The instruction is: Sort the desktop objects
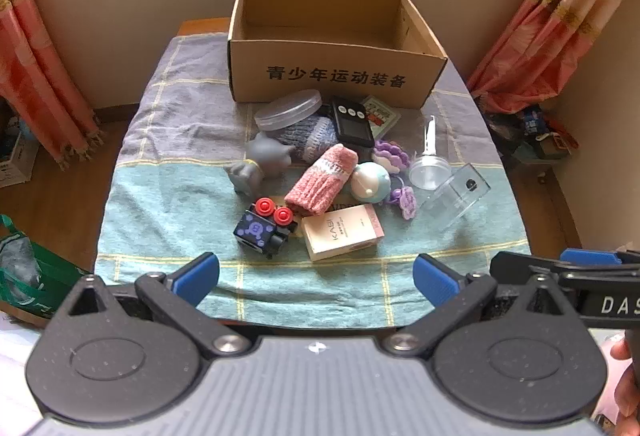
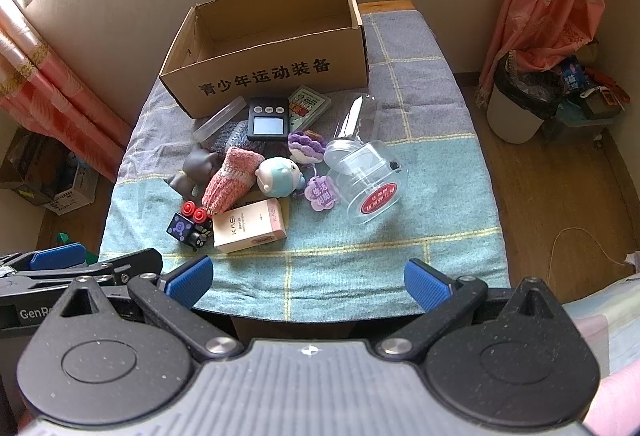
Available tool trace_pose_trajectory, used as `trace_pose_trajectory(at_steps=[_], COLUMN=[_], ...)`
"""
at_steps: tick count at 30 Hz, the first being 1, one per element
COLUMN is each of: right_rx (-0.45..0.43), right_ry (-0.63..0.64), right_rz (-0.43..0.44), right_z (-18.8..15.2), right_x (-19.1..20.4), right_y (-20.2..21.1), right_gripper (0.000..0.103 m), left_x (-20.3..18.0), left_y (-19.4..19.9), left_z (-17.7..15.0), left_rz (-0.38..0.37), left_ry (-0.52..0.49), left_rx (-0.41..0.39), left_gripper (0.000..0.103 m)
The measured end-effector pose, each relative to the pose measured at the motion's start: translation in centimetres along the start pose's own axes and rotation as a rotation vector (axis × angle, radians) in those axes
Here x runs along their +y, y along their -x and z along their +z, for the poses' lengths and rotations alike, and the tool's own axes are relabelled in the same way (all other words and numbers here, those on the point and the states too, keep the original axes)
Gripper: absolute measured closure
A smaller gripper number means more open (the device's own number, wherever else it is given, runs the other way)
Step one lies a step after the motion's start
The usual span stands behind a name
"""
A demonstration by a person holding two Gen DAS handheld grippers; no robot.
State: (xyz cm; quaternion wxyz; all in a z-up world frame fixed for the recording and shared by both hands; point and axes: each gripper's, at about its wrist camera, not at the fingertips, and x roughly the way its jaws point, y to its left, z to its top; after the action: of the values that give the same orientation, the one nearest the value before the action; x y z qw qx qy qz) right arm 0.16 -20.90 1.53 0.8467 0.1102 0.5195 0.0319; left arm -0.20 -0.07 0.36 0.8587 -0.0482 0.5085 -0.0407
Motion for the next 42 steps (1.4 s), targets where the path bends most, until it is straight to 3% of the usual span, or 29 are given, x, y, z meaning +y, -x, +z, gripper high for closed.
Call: trace_pose_trajectory(at_steps=[15, 30, 36, 42], right_rx=[-0.017, -0.034, -0.042, -0.055], right_ry=[0.009, 0.072, 0.077, 0.054], right_rz=[0.003, 0.025, 0.006, 0.012], right_z=[0.3, 1.5, 1.7, 1.4], right_x=[-0.2, -0.7, -2.1, -3.2], right_y=[0.2, -1.3, -2.2, -3.1], right_gripper=[0.0, 0.0, 0.0, 0.0], left_x=[-0.5, 0.7, 2.6, 4.0], left_y=[0.1, -1.3, -2.2, -4.4], left_z=[0.7, 1.0, -0.4, -0.7], left_rz=[0.01, -0.041, -0.073, -0.053], left_ry=[-0.054, -0.108, -0.118, -0.164], left_rx=[-0.032, -0.06, -0.193, -0.164], left_gripper=[0.001, 0.001, 0.001, 0.001])
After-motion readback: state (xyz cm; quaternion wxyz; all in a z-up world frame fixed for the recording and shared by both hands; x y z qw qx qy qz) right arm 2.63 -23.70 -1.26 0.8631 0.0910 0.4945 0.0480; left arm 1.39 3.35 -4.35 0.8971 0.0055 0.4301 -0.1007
